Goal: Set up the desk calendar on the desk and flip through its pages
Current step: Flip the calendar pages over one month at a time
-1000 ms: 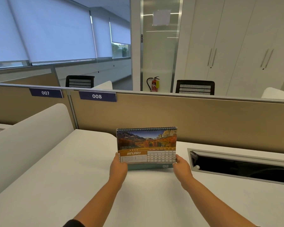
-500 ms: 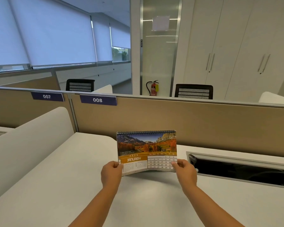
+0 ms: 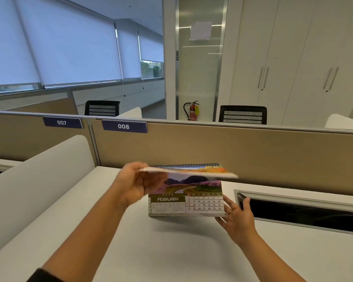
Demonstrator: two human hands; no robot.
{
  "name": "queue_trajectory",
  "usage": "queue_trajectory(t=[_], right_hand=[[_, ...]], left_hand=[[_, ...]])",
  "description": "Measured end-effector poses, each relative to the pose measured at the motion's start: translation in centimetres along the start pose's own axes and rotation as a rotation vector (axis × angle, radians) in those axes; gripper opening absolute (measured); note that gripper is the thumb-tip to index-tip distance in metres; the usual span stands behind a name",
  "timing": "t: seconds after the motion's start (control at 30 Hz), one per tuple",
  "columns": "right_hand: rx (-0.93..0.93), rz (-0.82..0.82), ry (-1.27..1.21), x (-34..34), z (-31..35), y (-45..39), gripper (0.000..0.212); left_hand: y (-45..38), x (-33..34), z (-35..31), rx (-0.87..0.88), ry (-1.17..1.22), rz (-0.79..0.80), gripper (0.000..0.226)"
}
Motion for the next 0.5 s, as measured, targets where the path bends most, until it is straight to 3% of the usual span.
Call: queue_trajectory(t=[0.13, 0.23, 0.3, 0.4, 0.5], right_hand=[[-0.072, -0.053, 0.198, 0.1, 0.2, 0.1, 0.041], [-0.133, -0.067, 0.313, 0.4, 0.7, 0.2, 0.021], [-0.157, -0.078, 0.366, 0.4, 1.1, 0.3, 0.018], [-0.168, -0.074, 0.402, 0.5, 1.2, 0.4, 0.017], [-0.176, -0.072, 0.376, 0.6, 1.5, 0.5, 0.015]], left_hand=[[-1.5, 3.1, -4.4, 0.134, 0.054, 0.074, 0.054], [-2.5, 4.5, -5.7, 0.241, -0.068, 0.079, 0.064], [-2.9, 4.3, -6.0, 0.340, -0.218, 0.028, 0.055], [-2.4, 1.4, -6.3, 0.544, -0.563, -0.254, 0.023], [-2.1, -3.4, -4.2, 0.604, -0.619, -0.478, 0.008]])
Point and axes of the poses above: each hand's wrist, its own y-axis away from the middle knuckle, its own x-axis out of the palm, z = x × y, the point moved 9 cm from there along -y, towards the middle knuckle, and after that the axes turned 5 degrees about -z, right-handed, at the moved point
